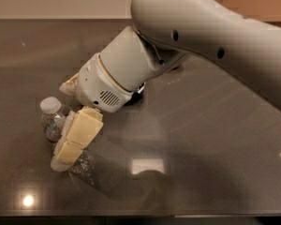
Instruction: Knock water bottle over
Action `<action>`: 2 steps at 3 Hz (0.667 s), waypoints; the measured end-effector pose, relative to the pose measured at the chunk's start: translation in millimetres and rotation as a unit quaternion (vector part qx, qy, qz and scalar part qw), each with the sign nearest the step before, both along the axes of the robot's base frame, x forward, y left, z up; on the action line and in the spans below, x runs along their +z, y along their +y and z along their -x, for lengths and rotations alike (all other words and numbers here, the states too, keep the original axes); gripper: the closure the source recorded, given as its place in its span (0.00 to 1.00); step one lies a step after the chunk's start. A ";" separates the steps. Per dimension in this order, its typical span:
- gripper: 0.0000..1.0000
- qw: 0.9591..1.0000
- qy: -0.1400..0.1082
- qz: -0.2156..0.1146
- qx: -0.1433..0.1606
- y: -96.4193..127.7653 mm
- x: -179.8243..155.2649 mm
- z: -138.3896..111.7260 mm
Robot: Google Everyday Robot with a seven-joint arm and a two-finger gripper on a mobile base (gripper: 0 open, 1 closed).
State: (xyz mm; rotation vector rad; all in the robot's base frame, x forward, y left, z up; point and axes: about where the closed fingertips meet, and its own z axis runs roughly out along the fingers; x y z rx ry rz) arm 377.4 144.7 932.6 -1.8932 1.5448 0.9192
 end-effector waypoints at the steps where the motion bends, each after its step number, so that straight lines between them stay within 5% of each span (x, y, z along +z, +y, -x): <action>1: 0.19 1.000 0.009 0.001 0.000 6.4 -2.1 1.9; 2: 0.41 1.000 0.016 0.000 -0.002 5.4 1.1 0.0</action>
Offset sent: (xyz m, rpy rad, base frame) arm 0.0068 0.0020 0.0012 0.0046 0.0610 -0.0117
